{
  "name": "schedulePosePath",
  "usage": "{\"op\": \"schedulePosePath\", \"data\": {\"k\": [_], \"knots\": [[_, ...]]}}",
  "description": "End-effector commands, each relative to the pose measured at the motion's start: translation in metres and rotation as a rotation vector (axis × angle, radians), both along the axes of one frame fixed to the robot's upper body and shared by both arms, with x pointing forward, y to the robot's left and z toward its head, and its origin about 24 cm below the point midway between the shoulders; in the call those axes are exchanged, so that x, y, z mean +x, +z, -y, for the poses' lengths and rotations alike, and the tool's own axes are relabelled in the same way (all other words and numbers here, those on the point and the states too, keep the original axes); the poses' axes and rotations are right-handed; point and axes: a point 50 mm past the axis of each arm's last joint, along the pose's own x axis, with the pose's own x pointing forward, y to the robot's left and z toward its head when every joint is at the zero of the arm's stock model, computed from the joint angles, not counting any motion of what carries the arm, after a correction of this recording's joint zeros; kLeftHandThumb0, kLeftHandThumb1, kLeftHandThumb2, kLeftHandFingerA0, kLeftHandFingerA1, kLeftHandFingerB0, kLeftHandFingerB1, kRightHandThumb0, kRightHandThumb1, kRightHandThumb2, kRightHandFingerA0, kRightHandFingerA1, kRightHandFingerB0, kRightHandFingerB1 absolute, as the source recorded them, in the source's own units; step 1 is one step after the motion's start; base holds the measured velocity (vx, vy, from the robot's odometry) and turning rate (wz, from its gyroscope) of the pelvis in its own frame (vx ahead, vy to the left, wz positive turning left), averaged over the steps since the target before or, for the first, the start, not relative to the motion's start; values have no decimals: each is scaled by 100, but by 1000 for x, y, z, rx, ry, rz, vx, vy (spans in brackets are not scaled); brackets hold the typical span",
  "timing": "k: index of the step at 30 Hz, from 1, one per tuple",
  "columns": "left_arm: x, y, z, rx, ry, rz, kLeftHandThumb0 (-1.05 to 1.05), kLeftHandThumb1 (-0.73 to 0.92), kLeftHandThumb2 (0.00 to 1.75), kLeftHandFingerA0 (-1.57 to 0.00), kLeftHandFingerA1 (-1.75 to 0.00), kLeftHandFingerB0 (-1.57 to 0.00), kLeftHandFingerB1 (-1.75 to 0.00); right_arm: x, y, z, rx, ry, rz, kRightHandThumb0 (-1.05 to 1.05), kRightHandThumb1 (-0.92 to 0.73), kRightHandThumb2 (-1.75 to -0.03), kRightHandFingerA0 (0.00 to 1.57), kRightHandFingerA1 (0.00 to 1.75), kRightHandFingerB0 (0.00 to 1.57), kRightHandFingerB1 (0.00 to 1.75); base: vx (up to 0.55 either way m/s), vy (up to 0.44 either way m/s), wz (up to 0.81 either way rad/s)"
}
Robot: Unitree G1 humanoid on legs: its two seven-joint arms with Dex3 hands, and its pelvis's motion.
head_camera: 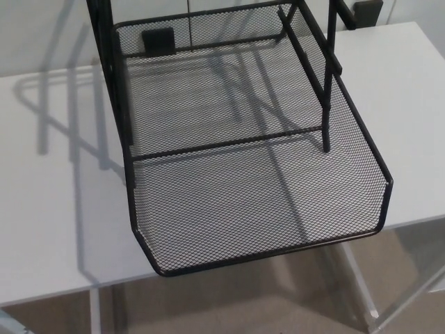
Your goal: The robot walks towards a file tray kept in the middle of a desk and uses its right hand to grab a tray and pulls it out towards itself
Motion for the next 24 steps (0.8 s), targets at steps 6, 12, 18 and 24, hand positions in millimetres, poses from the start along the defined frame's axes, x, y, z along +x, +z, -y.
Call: {"op": "schedulePosePath", "data": {"k": [6, 12, 18, 24], "knots": [[-17, -4, -15, 33, 8, -24, -43, 65, 61, -44, -49, -27, -32, -116, -41, 36, 1126, -202, -122, -51, -59, -58, 113, 76, 96, 57, 0, 0, 0], [-14, -3, -18, 37, 25, -24, -42, 66, 61, -46, -50, -27, -32, -110, -149, 14, 1102, -695, -135, -67, -50, -82, 22, 47, 12, 41, 0, 0, 0], [-13, -3, -23, 15, 95, -12, -41, 66, 61, -45, -48, -28, -32, -105, -199, -17, 1466, -993, -45, -67, -47, -83, 1, 41, 0, 17, 0, 0, 0], [2, 3, -38, 13, 166, 13, -41, 64, 59, -41, -44, -27, -31, -116, -229, -32, 1302, -910, -151, -75, -57, -90, 0, 12, 0, 10, 0, 0, 0]]}}
